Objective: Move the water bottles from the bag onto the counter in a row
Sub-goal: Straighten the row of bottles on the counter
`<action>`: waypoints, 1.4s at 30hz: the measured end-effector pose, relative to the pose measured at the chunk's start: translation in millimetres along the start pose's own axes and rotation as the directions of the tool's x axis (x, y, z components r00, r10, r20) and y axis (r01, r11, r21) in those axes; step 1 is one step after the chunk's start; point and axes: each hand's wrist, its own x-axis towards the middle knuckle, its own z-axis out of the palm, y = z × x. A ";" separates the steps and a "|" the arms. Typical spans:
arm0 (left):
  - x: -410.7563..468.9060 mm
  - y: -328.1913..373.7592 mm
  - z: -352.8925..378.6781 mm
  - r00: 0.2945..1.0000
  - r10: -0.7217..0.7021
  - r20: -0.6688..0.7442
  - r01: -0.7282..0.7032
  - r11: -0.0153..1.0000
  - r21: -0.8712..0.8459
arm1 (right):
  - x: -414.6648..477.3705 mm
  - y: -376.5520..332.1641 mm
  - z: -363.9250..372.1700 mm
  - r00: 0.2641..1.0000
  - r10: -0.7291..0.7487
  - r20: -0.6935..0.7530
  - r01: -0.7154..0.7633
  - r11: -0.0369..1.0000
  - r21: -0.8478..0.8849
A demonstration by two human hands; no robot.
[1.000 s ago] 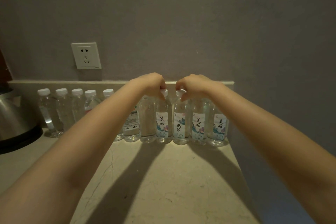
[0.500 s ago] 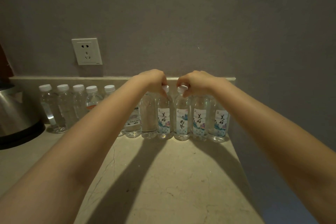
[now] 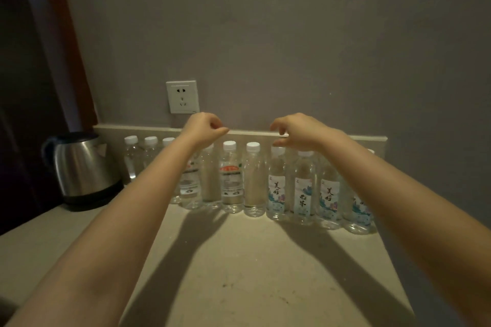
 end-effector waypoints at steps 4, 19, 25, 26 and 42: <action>-7.6 -24.7 -11.9 0.991 -0.133 0.018 0.132 0.991 0.032 | 25.1 -24.4 10.2 0.996 -0.002 0.093 0.005 0.999 -0.036; 15.8 6.5 45.8 0.965 -0.157 0.208 0.097 0.957 0.272 | 59.8 -40.4 19.8 0.957 0.042 0.288 -0.002 0.990 -0.139; 21.6 9.2 40.9 0.958 -0.132 0.255 0.041 0.942 0.334 | 59.1 -38.5 17.7 0.950 -0.027 0.310 0.067 0.991 -0.119; 21.6 9.7 40.8 0.957 -0.130 0.259 0.035 0.939 0.342 | 58.3 -37.3 17.1 0.945 -0.048 0.322 0.085 0.991 -0.100; 26.1 3.6 40.7 0.957 -0.119 0.263 0.033 0.951 0.309 | 62.3 -36.7 21.0 0.949 -0.037 0.312 0.069 0.993 -0.093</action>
